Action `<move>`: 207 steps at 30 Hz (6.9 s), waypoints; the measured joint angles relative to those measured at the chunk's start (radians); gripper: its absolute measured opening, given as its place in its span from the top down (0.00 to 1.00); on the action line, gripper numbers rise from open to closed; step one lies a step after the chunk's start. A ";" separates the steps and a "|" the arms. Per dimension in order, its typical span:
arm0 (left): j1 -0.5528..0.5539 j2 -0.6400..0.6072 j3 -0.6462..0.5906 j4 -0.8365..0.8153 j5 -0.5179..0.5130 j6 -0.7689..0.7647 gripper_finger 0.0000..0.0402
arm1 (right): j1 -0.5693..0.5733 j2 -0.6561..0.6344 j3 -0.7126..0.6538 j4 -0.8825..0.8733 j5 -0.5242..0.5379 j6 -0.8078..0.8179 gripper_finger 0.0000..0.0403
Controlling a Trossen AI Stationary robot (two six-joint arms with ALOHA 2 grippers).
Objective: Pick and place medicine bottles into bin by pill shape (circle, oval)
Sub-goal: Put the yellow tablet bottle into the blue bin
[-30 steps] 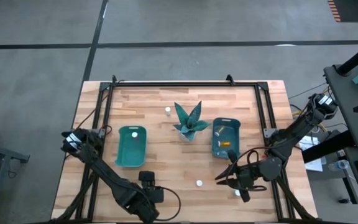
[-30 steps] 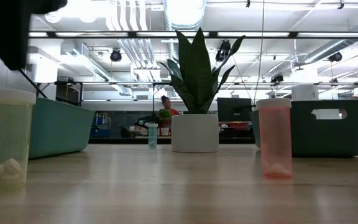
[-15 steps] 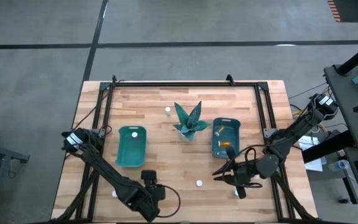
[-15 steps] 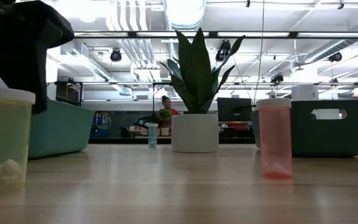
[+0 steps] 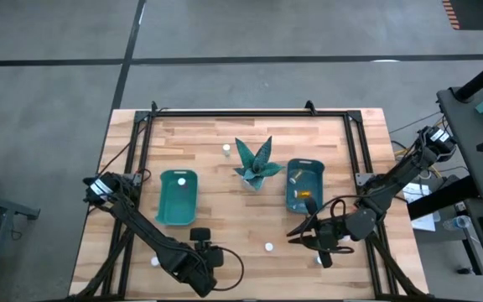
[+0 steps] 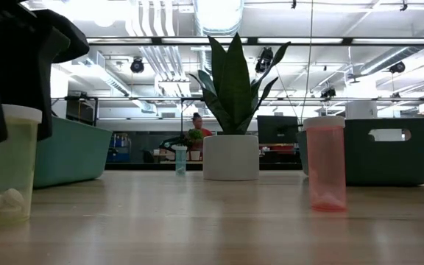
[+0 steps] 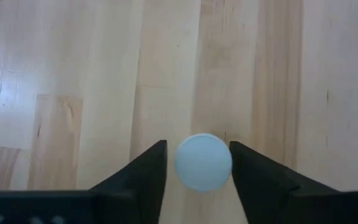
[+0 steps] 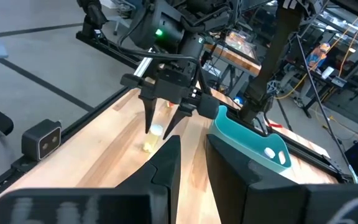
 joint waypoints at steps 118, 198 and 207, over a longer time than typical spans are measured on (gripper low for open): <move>0.290 -0.300 -0.380 1.420 -0.174 0.835 0.45 | -0.185 0.148 -0.055 0.376 -0.055 0.121 0.76; 0.374 -0.142 -0.360 1.426 -0.140 0.864 0.81 | -0.179 0.110 0.114 -0.097 0.132 0.294 0.45; 0.374 -0.142 -0.359 1.431 -0.140 0.864 0.81 | -0.179 0.137 0.143 -0.099 0.167 0.284 0.46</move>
